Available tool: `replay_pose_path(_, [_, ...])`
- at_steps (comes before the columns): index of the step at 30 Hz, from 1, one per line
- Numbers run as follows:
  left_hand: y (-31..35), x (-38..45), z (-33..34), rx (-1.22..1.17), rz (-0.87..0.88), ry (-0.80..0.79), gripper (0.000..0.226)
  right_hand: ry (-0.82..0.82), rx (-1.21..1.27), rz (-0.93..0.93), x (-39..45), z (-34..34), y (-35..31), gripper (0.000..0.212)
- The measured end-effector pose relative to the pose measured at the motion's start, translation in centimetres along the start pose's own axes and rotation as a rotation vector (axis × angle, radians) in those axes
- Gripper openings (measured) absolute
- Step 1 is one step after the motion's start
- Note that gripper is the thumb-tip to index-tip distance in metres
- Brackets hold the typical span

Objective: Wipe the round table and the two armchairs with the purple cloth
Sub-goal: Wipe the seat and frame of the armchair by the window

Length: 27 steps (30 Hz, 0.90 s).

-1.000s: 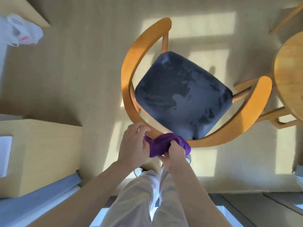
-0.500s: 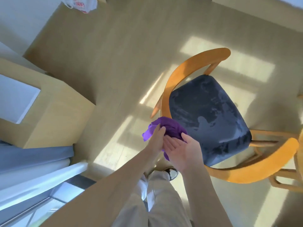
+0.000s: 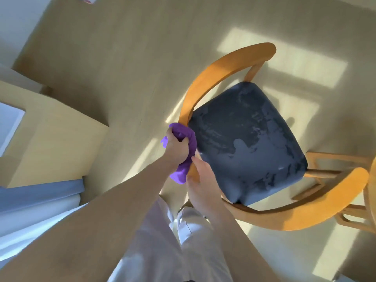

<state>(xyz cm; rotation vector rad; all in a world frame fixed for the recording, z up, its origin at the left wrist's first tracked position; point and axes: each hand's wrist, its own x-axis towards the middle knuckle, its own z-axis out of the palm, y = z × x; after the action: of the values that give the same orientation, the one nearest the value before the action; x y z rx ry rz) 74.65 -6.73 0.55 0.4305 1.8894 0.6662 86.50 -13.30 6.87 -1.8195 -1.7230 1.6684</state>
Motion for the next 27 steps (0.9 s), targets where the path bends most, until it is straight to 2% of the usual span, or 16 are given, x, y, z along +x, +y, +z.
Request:
replay_pose_path(2, [0.7, 1.4, -0.3, 0.11, 0.054, -0.003, 0.068, 0.036, -0.19, -0.022, 0.5, 1.4, 0.2, 0.057])
replay_pose_path(4, [0.9, 2.4, -0.3, 0.143, 0.095, -0.019, 0.07, 0.125, -0.281, -0.019, 1.1, 2.0, -0.2, 0.062])
replay_pose_path(8, [1.9, 5.2, -0.4, 0.166, 0.165, -0.053, 0.073, 0.188, -0.201, 0.041, 4.8, 1.7, -1.7, 0.045])
replay_pose_path(11, [3.6, 8.1, -0.7, 0.19, 0.247, -0.108, 0.078, 0.216, -0.165, 0.016, 8.4, 1.9, -2.9, 0.032])
replay_pose_path(18, [8.0, 13.7, -1.4, 0.306, 0.395, -0.322, 0.082, 0.416, -0.094, 0.074, 15.6, 2.9, -4.4, 0.029])
replay_pose_path(21, [11.8, 16.6, -0.9, 0.355, 0.439, -0.394, 0.08, 0.494, -0.071, 0.147, 17.9, 2.8, -6.1, 0.041])
replay_pose_path(24, [15.7, 18.7, 1.0, 0.396, 0.459, -0.445, 0.076, 0.505, 0.016, 0.221, 20.4, 1.9, -8.3, 0.053])
replay_pose_path(27, [18.6, 20.7, 3.3, 0.462, 0.457, -0.471, 0.071, 0.5, -0.031, 0.27, 23.2, 0.4, -10.1, 0.076])
